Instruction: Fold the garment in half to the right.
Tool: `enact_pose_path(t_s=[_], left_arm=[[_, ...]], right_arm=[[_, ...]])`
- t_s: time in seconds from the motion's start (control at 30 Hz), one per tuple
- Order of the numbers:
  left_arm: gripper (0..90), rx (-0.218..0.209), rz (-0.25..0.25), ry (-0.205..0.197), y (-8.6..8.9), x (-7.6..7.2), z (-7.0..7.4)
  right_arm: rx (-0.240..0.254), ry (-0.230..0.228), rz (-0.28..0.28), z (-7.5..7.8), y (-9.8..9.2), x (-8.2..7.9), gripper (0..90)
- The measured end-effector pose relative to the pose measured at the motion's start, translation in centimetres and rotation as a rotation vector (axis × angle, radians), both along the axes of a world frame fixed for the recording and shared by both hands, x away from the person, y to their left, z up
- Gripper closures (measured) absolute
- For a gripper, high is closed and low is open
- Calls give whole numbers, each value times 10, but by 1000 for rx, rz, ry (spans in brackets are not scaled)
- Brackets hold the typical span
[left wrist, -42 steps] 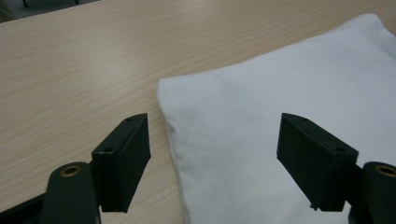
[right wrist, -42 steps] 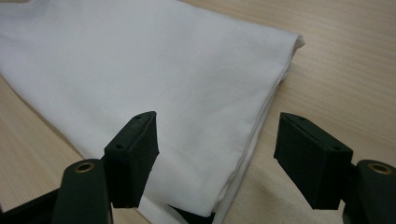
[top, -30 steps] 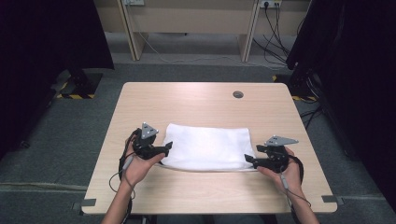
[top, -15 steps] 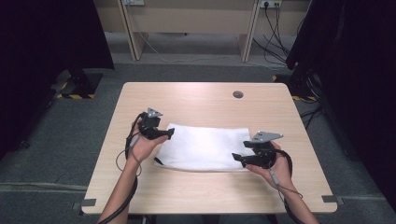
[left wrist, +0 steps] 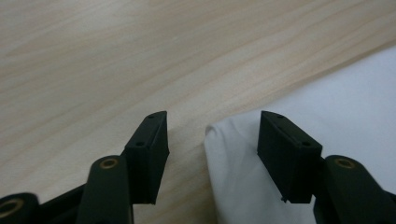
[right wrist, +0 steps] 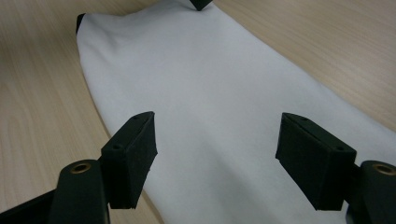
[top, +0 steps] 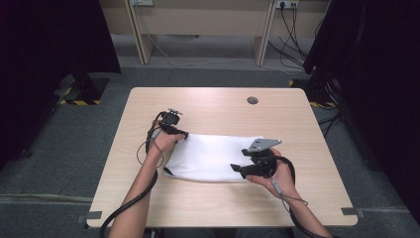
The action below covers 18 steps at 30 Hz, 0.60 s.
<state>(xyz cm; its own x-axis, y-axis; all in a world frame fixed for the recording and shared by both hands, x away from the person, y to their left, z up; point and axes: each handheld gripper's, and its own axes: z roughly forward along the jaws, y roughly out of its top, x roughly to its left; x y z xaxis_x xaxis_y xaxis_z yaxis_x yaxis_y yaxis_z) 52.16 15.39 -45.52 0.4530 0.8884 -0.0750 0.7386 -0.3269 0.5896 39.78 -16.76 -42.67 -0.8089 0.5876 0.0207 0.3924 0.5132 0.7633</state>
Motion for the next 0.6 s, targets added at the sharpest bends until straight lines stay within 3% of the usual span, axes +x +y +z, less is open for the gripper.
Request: enact_pose_path(t_s=[0.23,0.33,0.43,0.5,0.6], left_arm=[[609,-2,-13,-7,-3,-6,-4],[725,-7,-19,-6,-6,-9,-4],[834,5,-37,-2,-9,-13,-2],[844,-3,-53,11,-9,-16,2],[846,-31,-54,-2,-5,-20,11]], right_arm=[[-17,-2,18,1,6,-1,299],[-24,0,43,1,15,-1,334],[-33,-5,83,2,30,-2,372],[-33,-13,123,3,44,-3,399],[-46,-16,193,5,68,-4,427]])
